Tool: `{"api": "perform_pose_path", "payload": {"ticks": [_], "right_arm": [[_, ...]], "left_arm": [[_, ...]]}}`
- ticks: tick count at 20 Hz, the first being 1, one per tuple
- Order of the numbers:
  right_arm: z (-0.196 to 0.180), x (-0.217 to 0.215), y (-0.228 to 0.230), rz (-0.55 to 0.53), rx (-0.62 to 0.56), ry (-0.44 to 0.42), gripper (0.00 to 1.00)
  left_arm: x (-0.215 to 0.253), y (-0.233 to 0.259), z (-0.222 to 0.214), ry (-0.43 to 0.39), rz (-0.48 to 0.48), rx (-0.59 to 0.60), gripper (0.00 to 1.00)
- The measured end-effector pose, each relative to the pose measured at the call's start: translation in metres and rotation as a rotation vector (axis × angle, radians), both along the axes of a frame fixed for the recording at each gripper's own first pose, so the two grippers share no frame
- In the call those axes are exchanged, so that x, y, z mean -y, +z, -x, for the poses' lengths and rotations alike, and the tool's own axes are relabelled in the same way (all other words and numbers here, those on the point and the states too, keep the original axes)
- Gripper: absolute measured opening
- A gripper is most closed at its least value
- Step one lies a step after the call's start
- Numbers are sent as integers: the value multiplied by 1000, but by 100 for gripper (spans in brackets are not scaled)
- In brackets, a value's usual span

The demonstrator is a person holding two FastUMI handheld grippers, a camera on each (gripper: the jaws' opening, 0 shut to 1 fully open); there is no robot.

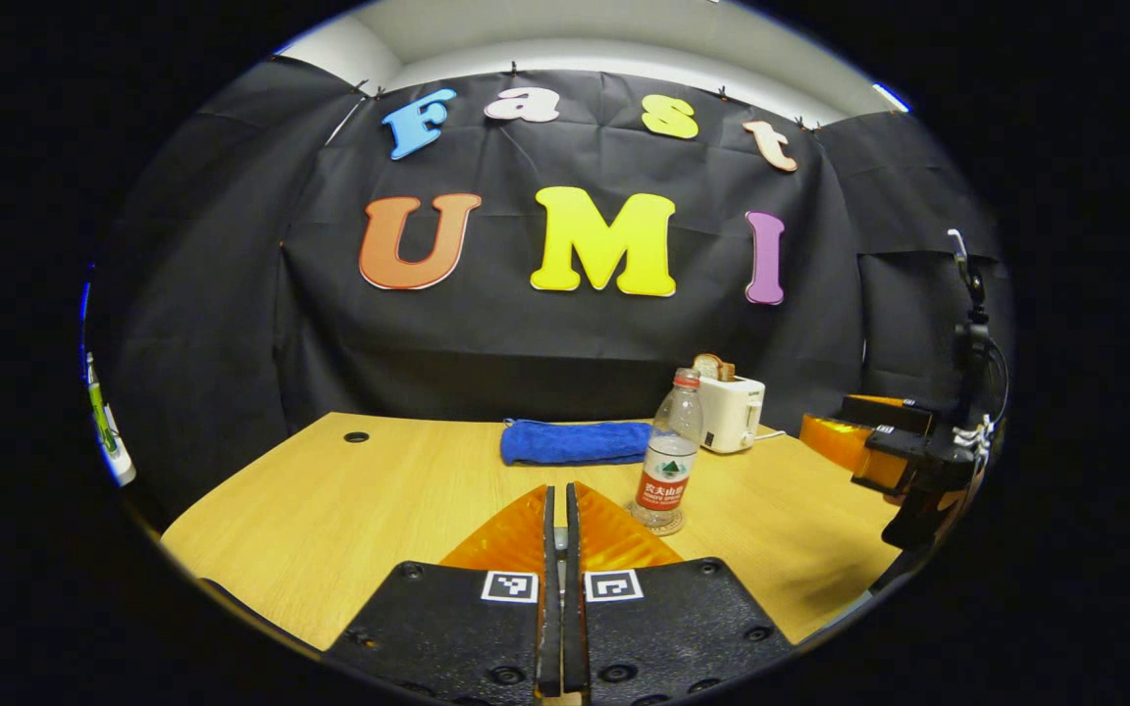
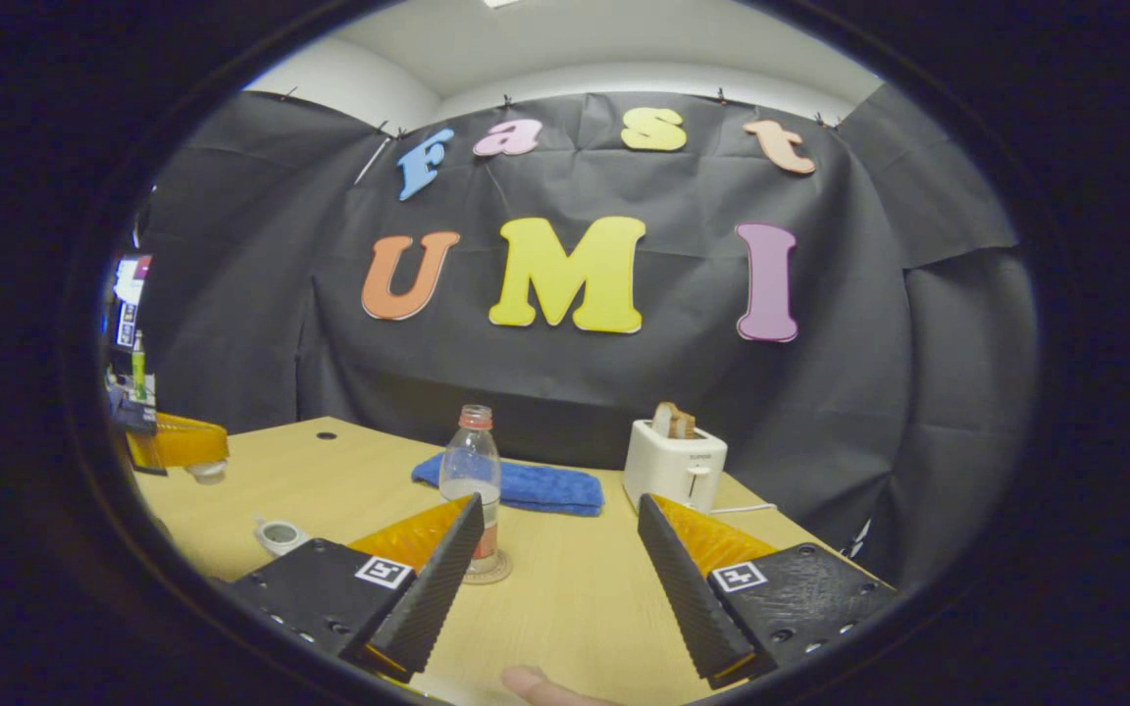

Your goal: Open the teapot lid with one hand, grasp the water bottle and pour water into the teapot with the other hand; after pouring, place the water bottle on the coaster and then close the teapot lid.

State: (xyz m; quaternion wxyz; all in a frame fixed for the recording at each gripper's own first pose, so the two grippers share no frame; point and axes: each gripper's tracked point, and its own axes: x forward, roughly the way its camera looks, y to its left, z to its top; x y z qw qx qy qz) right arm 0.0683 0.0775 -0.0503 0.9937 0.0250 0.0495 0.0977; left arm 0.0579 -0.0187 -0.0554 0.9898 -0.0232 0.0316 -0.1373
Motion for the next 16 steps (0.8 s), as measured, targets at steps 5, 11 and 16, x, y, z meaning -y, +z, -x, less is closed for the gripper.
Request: {"api": "perform_pose_path", "payload": {"ticks": [5,11,16], "right_arm": [[13,17,10,1,48,5,98],[9,21,4,-13,40,28,95],[4,25,-5,-9,17,2,98]], "left_arm": [[26,-29,-13,-19,-36,-30,4],[12,-61,-36,65,-76,-76,4],[2,-75,-51,113,-74,-99,4]]}}
